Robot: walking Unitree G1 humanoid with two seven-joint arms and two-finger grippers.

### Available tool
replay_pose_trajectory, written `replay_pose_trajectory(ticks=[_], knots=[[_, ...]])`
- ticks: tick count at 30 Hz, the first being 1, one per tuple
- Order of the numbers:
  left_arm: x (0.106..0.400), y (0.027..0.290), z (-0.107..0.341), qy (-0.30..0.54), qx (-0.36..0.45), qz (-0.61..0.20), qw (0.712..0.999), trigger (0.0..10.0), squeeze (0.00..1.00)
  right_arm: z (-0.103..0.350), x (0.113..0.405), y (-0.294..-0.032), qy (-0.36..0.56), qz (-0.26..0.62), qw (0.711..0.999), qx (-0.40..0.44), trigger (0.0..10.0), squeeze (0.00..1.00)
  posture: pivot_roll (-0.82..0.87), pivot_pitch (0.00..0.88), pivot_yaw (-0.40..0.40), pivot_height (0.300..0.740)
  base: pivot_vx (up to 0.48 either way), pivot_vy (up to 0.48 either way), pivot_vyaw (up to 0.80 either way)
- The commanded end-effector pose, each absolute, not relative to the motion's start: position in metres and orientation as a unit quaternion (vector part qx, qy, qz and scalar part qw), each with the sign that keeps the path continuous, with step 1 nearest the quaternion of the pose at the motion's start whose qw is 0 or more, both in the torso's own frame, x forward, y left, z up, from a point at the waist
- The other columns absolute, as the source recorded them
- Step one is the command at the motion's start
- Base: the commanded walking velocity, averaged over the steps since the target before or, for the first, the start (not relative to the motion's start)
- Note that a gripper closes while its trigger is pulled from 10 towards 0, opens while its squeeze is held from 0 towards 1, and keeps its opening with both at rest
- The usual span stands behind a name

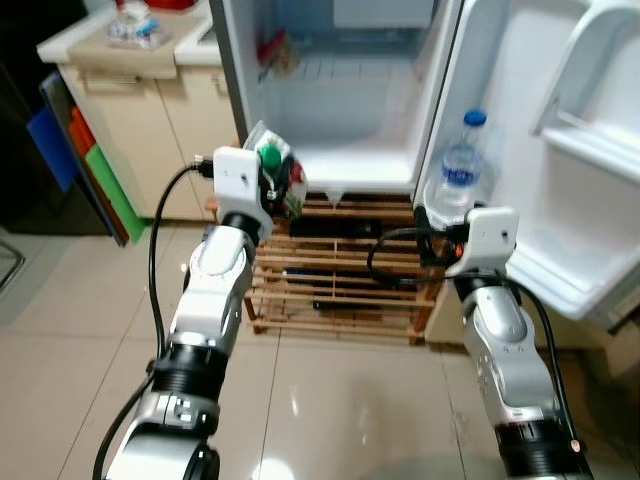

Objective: Restocking fridge

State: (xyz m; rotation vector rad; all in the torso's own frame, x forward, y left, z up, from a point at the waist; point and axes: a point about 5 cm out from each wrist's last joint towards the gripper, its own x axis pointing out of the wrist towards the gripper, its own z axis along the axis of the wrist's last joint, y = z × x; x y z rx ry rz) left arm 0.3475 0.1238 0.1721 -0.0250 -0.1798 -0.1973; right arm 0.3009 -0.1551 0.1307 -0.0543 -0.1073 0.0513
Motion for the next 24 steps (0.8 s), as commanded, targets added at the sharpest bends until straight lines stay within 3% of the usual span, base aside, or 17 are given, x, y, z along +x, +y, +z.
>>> replay_pose_trajectory(ticks=[1, 10, 13, 15, 18, 24], knots=[[0.349, 0.121, 0.179, -0.099, -0.026, -0.101, 0.990, 10.0, 0.00, 0.134, 0.302, -0.156, -0.061, 0.027, 0.997, -0.032, 10.0, 0.00, -0.11, 0.000, 0.044, 0.740, 0.431, 0.000, 0.00], [0.349, 0.122, 0.179, -0.100, -0.041, -0.098, 0.989, 10.0, 0.00, 0.134, 0.301, -0.155, -0.062, 0.039, 0.997, -0.028, 10.0, 0.00, -0.12, 0.000, 0.040, 0.740, 0.432, 0.000, 0.00], [0.347, 0.120, 0.180, -0.104, -0.047, -0.103, 0.988, 10.0, 0.00, 0.133, 0.297, -0.150, -0.056, 0.077, 0.995, -0.017, 10.0, 0.00, -0.12, 0.000, 0.038, 0.740, 0.431, 0.000, 0.00], [0.346, 0.118, 0.181, -0.111, -0.047, -0.110, 0.987, 10.0, 0.00, 0.127, 0.279, -0.145, -0.029, 0.159, 0.987, -0.021, 10.0, 0.00, -0.12, 0.000, 0.034, 0.740, 0.431, 0.000, 0.00], [0.345, 0.117, 0.182, -0.112, -0.044, -0.113, 0.986, 10.0, 0.00, 0.125, 0.273, -0.146, -0.022, 0.170, 0.985, -0.023, 10.0, 0.00, -0.12, 0.000, 0.034, 0.740, 0.444, 0.000, 0.00], [0.349, 0.108, 0.181, -0.111, -0.023, -0.120, 0.986, 10.0, 0.00, 0.113, 0.265, -0.157, 0.008, 0.163, 0.986, -0.037, 10.0, 0.00, -0.15, 0.000, 0.035, 0.740, 0.000, 0.000, 0.00]])
